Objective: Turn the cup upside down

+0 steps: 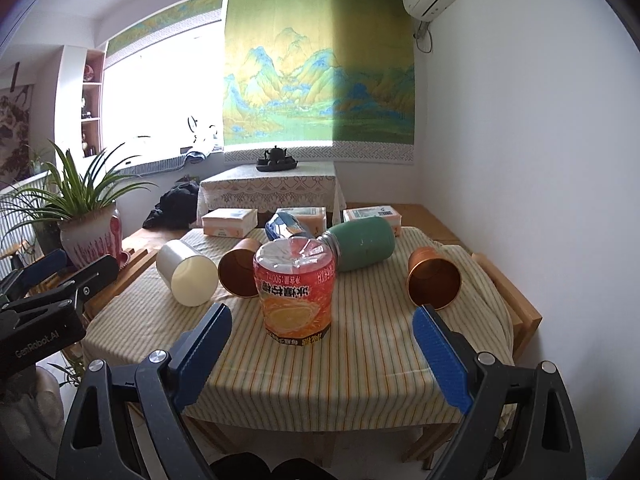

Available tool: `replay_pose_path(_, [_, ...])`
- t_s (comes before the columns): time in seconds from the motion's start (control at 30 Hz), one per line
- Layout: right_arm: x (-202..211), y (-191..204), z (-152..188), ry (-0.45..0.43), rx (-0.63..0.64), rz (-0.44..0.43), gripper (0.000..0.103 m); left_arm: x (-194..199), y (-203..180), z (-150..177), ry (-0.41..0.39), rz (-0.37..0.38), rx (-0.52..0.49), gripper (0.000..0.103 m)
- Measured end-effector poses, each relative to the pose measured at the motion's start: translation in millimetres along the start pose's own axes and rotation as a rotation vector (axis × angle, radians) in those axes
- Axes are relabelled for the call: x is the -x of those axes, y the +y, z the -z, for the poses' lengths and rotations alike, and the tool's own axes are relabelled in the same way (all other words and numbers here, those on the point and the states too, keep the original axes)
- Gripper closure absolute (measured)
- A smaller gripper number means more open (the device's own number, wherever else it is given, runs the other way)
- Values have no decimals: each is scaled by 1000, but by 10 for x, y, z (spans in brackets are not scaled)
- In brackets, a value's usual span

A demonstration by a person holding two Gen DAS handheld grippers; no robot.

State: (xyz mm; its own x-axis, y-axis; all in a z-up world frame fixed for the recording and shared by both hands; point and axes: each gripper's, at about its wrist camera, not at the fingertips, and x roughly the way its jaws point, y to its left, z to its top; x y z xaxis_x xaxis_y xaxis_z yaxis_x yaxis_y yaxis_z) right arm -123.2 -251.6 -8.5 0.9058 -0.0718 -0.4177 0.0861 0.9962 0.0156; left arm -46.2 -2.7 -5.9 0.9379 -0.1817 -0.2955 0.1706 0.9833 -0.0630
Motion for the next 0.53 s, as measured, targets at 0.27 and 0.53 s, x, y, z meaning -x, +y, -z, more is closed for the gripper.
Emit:
replay_pose_path(0.27, [14,-19,9,0,-14,-1,13,25,41,-18,-1,6,13,2])
replay_pose_path(0.53, [-56,-38,29,11,-25,-6,12,-57,25,6,15,-4,6,2])
